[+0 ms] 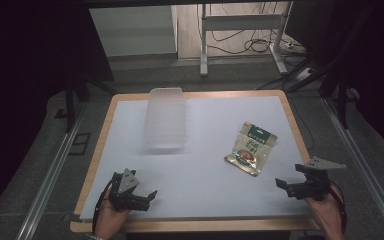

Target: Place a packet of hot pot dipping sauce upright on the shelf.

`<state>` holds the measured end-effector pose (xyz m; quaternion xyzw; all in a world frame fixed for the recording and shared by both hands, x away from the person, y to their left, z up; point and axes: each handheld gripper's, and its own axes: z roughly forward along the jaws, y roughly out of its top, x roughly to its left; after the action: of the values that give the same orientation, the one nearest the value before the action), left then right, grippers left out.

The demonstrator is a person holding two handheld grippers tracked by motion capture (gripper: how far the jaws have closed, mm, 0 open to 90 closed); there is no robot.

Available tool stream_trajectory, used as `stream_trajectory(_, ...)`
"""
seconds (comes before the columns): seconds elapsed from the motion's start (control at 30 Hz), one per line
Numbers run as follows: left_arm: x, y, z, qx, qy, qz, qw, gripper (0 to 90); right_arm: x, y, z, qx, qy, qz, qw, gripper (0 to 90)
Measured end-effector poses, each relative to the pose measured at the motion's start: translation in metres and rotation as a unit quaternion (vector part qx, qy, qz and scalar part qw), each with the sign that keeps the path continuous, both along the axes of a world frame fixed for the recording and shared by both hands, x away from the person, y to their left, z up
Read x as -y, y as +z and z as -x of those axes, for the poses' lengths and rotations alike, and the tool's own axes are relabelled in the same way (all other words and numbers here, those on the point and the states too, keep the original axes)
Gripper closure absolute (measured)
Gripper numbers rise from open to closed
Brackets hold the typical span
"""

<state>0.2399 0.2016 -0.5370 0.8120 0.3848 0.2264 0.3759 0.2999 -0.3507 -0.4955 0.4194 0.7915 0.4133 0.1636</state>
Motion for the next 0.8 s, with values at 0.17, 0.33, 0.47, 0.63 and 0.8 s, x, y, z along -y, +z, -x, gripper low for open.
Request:
stream_trajectory(0.17, 0.000, 0.000, 0.000, 0.000, 0.000, 0.000, 1.0000, 0.0, -0.001, 0.000, -0.003, 0.000, -0.001, 0.004, 1.0000, 0.0)
stream_trajectory(0.33, 0.000, 0.000, 0.000, 0.000, 0.000, 0.001, 1.0000, 0.0, -0.002, 0.003, -0.007, 0.005, -0.002, 0.012, 0.9999, 0.0)
stream_trajectory(0.47, 0.000, 0.000, 0.000, 0.000, 0.001, 0.001, 1.0000, 0.0, -0.003, 0.004, -0.010, 0.008, -0.004, 0.017, 0.9998, 0.0)
stream_trajectory(0.63, 0.000, 0.000, -0.001, -0.001, 0.001, 0.000, 1.0000, 0.0, -0.006, 0.005, -0.015, 0.011, -0.003, 0.021, 0.9997, 0.0)
stream_trajectory(0.8, 0.000, 0.000, -0.001, -0.001, 0.001, 0.000, 1.0000, 0.0, -0.006, 0.006, -0.020, 0.006, 0.000, 0.018, 0.9998, 0.0)
